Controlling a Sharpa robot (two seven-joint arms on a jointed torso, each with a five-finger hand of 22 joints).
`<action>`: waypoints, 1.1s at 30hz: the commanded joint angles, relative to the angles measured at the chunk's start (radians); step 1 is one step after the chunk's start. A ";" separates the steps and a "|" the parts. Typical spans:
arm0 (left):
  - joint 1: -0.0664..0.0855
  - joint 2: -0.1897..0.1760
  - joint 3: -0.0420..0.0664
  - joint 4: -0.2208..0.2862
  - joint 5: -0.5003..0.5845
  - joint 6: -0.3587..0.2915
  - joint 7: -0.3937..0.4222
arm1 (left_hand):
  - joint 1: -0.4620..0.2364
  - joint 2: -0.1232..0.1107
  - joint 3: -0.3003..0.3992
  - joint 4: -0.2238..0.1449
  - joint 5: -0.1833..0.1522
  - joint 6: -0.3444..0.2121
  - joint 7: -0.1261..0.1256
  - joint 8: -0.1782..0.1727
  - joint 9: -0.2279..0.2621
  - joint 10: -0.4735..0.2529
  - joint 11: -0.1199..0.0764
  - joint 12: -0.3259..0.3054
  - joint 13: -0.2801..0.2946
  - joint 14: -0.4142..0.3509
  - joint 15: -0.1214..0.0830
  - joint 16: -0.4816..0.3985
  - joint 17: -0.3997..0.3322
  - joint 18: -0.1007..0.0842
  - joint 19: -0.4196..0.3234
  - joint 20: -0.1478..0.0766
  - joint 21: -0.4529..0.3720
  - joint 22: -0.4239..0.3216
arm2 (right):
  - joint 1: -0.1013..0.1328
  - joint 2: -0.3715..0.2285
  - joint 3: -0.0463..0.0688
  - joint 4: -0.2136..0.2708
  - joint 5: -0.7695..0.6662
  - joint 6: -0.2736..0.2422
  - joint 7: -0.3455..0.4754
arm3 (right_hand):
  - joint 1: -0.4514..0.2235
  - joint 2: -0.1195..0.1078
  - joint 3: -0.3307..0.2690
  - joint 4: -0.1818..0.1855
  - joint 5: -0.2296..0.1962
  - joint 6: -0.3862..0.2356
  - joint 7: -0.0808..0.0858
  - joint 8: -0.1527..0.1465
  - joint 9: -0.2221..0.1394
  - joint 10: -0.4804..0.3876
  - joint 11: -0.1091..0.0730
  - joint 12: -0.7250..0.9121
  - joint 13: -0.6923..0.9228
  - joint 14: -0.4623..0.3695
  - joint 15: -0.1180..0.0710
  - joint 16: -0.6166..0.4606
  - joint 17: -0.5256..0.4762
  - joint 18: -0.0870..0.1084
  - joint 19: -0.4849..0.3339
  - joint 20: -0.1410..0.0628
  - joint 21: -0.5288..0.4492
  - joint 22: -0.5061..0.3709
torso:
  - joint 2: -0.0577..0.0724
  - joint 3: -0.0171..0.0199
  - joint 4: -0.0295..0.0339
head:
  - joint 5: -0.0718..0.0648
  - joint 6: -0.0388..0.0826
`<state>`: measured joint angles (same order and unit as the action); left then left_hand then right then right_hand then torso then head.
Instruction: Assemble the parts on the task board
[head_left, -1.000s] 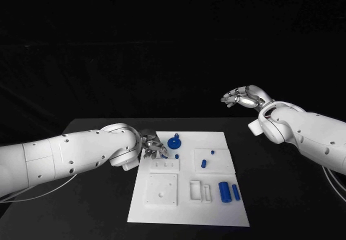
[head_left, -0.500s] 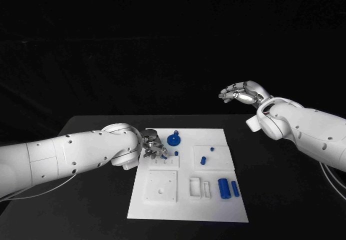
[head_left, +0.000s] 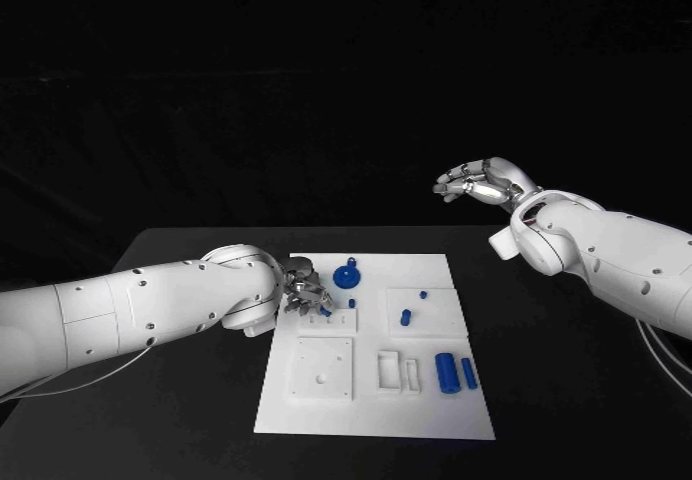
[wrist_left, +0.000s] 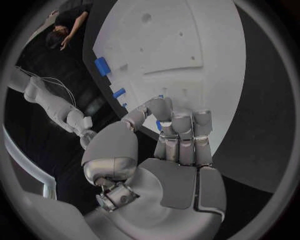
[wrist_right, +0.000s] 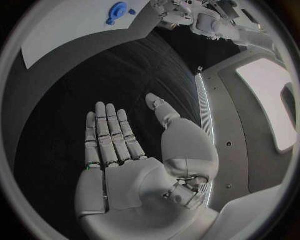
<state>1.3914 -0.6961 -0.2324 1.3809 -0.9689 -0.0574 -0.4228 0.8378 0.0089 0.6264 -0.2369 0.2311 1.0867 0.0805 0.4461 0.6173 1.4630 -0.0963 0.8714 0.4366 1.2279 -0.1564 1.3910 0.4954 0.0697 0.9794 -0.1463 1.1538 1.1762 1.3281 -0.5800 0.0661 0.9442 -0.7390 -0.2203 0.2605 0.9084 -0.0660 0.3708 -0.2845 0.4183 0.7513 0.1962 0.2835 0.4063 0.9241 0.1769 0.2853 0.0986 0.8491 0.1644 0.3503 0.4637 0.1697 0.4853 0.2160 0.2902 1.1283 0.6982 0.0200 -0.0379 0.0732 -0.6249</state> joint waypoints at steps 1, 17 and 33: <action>-0.005 0.007 0.001 -0.006 -0.009 0.000 0.007 | -0.001 0.006 0.002 0.004 0.003 0.123 -0.094 0.000 0.068 -0.029 -0.026 0.007 0.001 0.059 -0.069 0.006 -0.001 0.016 0.005 -0.125 0.004 0.002 | 0.001 0.000 0.001 0.006 -0.001 0.015 0.010 | 0.000 -0.007 -0.007 0.000 0.004 -0.007 0.030 -0.003 -0.001 0.005 0.002 -0.005 -0.001 0.001 0.007 -0.005 -0.002 -0.007 -0.007 0.000 -0.003 0.002 | 0.000 0.0001 0.0005 | -0.002 0.000; -0.029 0.024 0.001 -0.029 -0.021 -0.029 0.021 | -0.001 0.007 0.004 0.004 0.002 0.123 -0.094 -0.002 0.070 -0.032 -0.027 0.011 0.001 0.056 -0.069 0.008 -0.003 0.017 0.004 -0.125 0.004 0.003 | 0.001 -0.005 0.001 0.017 -0.005 0.016 0.008 | -0.005 -0.005 -0.011 0.003 0.008 -0.006 0.030 -0.002 -0.003 0.011 0.002 -0.013 -0.010 -0.005 0.011 -0.011 -0.007 -0.008 -0.015 0.002 -0.006 0.006 | 0.000 0.0009 0.0009 | -0.009 -0.002; -0.039 0.027 0.001 -0.023 -0.039 -0.052 0.028 | -0.013 0.012 0.006 0.004 0.014 0.127 -0.095 -0.010 0.079 -0.039 -0.028 0.028 -0.002 0.051 -0.071 0.020 -0.010 0.018 0.006 -0.125 0.007 0.007 | 0.001 -0.006 0.001 0.020 0.006 0.035 0.007 | -0.010 0.000 -0.013 0.005 0.010 -0.006 0.029 -0.001 -0.005 0.015 0.003 -0.021 -0.018 -0.011 0.014 -0.016 -0.012 -0.009 -0.024 0.004 -0.010 0.010 | -0.001 0.0014 0.0024 | -0.007 -0.003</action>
<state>1.3538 -0.6715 -0.2316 1.3548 -0.9956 -0.0957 -0.4073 0.8262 0.0134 0.6281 -0.2303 0.2469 1.0898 0.0774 0.4406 0.6944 1.4556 -0.0967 0.8946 0.4358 1.2214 -0.1657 1.4064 0.4862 0.0697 0.9793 -0.1463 1.1537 1.1820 1.3283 -0.5867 0.0661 0.9623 -0.7366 -0.2055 0.2593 0.9084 -0.0660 0.3654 -0.2791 0.4222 0.7514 0.1961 0.2835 0.4020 0.9348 0.1803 0.2689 0.0819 0.8408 0.1720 0.3387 0.4530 0.1700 0.4668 0.2203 0.2864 1.1376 0.6975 0.0215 -0.0352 0.0649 -0.6282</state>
